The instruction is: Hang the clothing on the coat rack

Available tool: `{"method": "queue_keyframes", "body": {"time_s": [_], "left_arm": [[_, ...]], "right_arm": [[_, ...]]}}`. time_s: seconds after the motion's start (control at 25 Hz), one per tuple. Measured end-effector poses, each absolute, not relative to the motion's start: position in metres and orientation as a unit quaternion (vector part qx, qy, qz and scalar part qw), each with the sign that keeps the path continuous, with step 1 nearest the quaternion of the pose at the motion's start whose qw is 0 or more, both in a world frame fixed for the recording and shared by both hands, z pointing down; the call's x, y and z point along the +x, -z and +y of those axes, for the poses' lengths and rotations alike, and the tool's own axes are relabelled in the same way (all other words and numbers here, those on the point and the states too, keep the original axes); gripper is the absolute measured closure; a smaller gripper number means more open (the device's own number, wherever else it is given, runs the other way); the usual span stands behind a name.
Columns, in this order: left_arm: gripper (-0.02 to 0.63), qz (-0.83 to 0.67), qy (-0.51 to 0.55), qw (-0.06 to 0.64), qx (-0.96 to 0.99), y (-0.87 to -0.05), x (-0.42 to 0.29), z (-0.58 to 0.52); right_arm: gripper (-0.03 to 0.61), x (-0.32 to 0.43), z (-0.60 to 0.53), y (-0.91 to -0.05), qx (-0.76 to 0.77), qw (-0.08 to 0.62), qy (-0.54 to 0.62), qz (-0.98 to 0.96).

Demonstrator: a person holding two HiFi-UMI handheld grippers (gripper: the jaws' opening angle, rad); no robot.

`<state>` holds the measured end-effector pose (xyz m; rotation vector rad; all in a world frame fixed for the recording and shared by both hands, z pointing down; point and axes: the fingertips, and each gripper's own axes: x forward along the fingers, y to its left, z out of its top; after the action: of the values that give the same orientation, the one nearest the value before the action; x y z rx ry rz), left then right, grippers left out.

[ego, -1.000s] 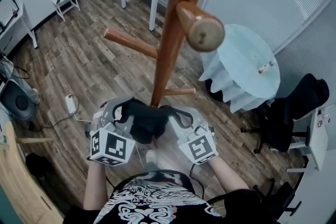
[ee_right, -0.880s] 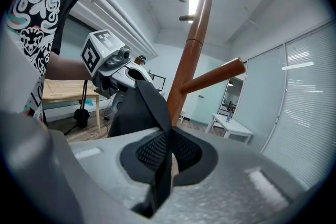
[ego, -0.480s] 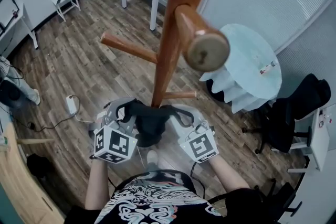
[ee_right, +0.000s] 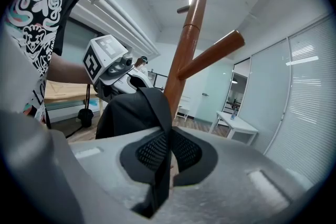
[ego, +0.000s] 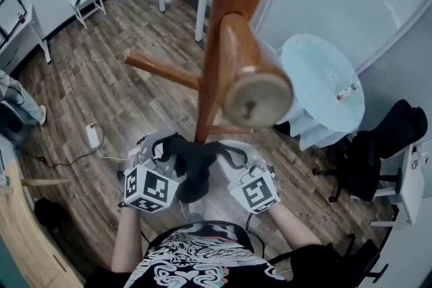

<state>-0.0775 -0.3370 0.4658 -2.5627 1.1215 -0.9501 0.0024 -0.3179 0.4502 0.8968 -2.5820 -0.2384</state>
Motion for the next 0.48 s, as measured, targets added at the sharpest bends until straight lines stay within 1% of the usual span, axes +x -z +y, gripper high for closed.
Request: {"method": "queue_keyframes", "body": {"time_s": [0.48], "left_arm": [[0.597,0.375,0.321,0.063,-0.867,-0.493,-0.067,-0.337]], "right_arm": [[0.571,-0.009,-0.32,-0.469,0.283,0.2,0.086,-0.934]]}}
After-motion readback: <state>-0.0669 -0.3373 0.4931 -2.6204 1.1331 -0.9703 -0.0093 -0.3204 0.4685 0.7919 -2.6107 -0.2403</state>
